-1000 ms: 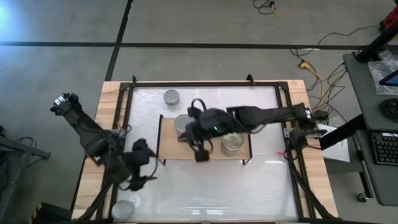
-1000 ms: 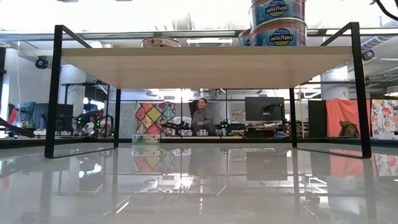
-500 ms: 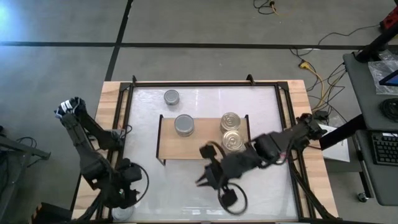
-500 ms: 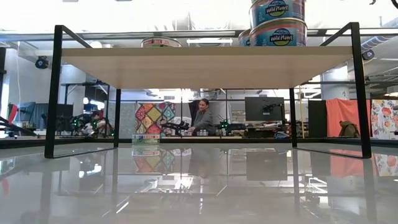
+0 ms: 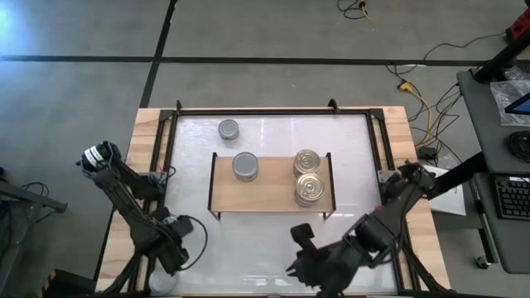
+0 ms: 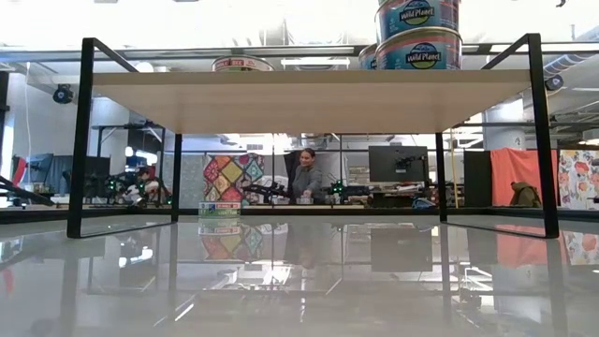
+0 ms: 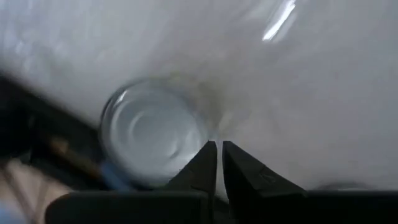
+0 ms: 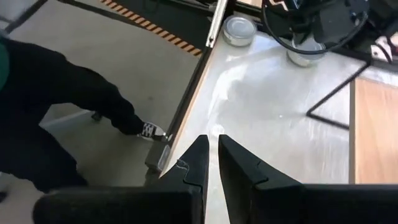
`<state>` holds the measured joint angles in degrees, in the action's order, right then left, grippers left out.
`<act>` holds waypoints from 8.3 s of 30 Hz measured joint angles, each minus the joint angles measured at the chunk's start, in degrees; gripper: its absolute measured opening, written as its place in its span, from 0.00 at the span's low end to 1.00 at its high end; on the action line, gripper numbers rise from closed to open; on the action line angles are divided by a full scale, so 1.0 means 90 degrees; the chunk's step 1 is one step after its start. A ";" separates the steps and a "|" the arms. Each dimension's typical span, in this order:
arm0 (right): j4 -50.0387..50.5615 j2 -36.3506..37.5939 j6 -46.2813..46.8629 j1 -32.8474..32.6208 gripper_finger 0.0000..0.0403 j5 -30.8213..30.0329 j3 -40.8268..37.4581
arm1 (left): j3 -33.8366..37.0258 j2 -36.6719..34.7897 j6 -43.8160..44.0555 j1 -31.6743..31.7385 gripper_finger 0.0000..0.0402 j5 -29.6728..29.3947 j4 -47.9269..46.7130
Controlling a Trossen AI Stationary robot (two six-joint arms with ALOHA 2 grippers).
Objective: Stack canned seafood by type on shelf
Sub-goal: Put the green tuna can on the shelf
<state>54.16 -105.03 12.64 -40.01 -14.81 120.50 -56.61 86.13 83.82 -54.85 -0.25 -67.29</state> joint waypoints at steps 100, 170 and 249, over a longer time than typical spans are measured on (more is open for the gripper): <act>-0.3104 -0.0224 0.1922 -0.0088 0.58 -0.1085 -0.3003 | 0.0256 0.1693 -0.1544 -0.0899 0.86 -0.3102 0.3428; -0.3342 -0.3071 0.2541 0.0225 0.50 -0.3164 -0.2223 | -0.0395 0.3512 -0.2799 0.0166 0.81 -0.5710 0.6861; -0.2476 -0.2621 0.0841 0.0602 0.67 -0.1980 -0.2160 | -0.0412 0.3315 -0.4851 0.0840 0.88 -0.4736 0.7714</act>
<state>31.88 -128.62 20.21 -34.59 -32.63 101.06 -60.31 115.96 40.16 -47.29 -42.88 2.13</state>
